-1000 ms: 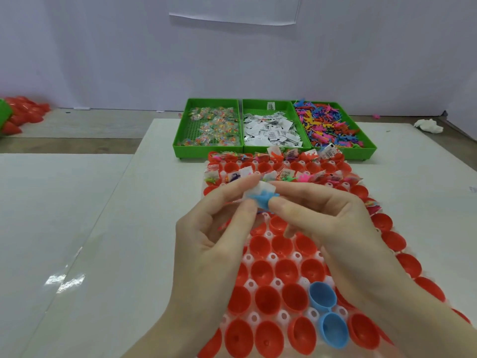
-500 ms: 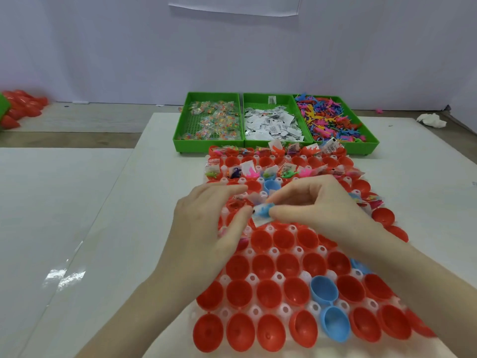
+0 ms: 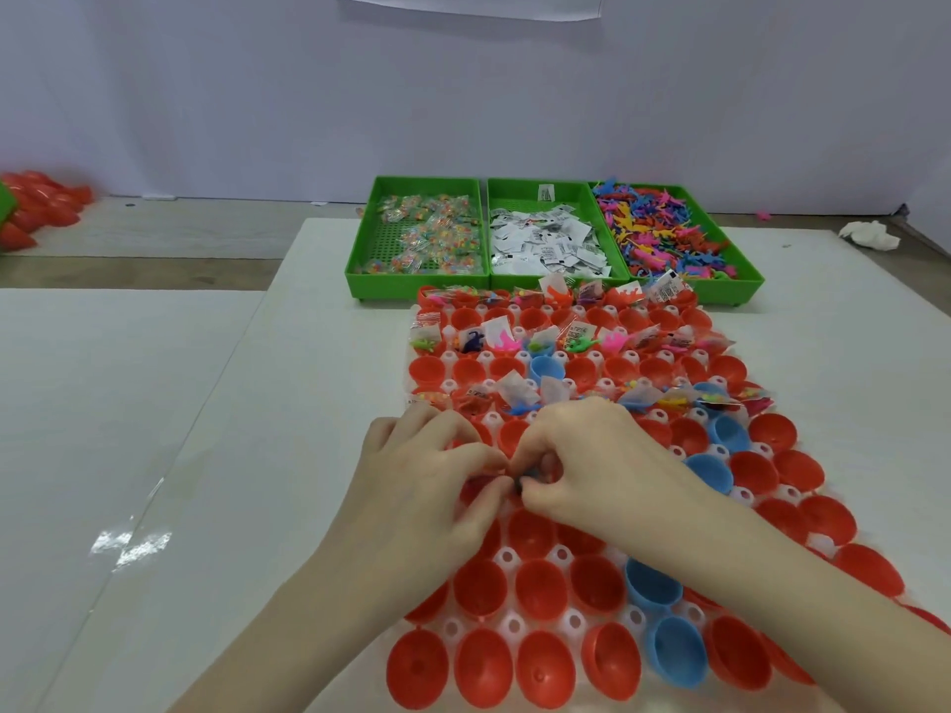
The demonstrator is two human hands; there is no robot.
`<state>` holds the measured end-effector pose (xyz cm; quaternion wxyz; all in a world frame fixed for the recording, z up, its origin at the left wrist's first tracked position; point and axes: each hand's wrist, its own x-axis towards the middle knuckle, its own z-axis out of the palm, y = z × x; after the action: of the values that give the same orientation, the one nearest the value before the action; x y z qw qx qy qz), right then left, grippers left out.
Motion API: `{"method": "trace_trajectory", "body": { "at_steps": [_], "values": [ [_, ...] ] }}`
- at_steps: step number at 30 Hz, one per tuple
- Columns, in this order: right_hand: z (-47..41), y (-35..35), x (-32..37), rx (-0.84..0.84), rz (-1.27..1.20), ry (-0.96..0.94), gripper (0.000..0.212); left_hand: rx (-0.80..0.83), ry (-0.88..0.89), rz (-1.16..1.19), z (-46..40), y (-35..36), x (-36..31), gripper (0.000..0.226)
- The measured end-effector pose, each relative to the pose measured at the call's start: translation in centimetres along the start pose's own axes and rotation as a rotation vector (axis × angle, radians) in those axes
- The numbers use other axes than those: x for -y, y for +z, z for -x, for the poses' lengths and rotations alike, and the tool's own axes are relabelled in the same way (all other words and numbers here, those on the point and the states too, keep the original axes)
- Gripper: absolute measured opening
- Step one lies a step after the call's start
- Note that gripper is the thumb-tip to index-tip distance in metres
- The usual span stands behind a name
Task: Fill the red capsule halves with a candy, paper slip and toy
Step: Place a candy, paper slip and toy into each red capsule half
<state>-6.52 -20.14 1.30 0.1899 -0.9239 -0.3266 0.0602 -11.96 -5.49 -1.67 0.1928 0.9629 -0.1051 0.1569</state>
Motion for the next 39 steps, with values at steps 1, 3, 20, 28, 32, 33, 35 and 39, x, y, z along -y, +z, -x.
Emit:
{"method": "trace_trajectory", "body": {
  "at_steps": [1, 3, 20, 28, 32, 33, 35, 39],
  "values": [
    [0.0, 0.1, 0.2, -0.009, 0.037, -0.009, 0.019, 0.005, 0.008, 0.0, 0.0, 0.1, 0.0, 0.034],
    [-0.1, 0.1, 0.5, -0.023, 0.076, -0.025, 0.019, 0.007, 0.017, 0.012, 0.1, 0.2, 0.2, 0.035],
    [-3.0, -8.3, -5.1, -0.025, -0.441, 0.018, 0.011, -0.426, -0.347, 0.483, -10.1, -2.0, 6.7, 0.009],
    [-7.5, -9.4, -17.1, -0.504, -0.377, 0.51, 0.009, -0.057, -0.458, 0.246, -18.9, 0.6, 12.7, 0.038],
    [-9.5, -9.4, -19.7, -0.489, -0.325, 0.557, 0.012, 0.155, -0.537, 0.001, -20.3, 2.5, 14.0, 0.06],
    [-10.1, -9.3, -20.1, -0.472, -0.31, 0.56, 0.012, 0.128, -0.555, -0.026, -20.4, 2.9, 14.1, 0.056],
    [-11.2, -9.2, -20.6, -0.404, -0.273, 0.55, 0.016, 0.039, -0.559, 0.008, -20.6, 3.4, 14.3, 0.033],
    [-13.3, -8.8, -21.2, -0.262, -0.162, 0.507, 0.042, -0.087, -0.531, 0.188, -20.7, 3.7, 14.5, 0.017]
  ]
}}
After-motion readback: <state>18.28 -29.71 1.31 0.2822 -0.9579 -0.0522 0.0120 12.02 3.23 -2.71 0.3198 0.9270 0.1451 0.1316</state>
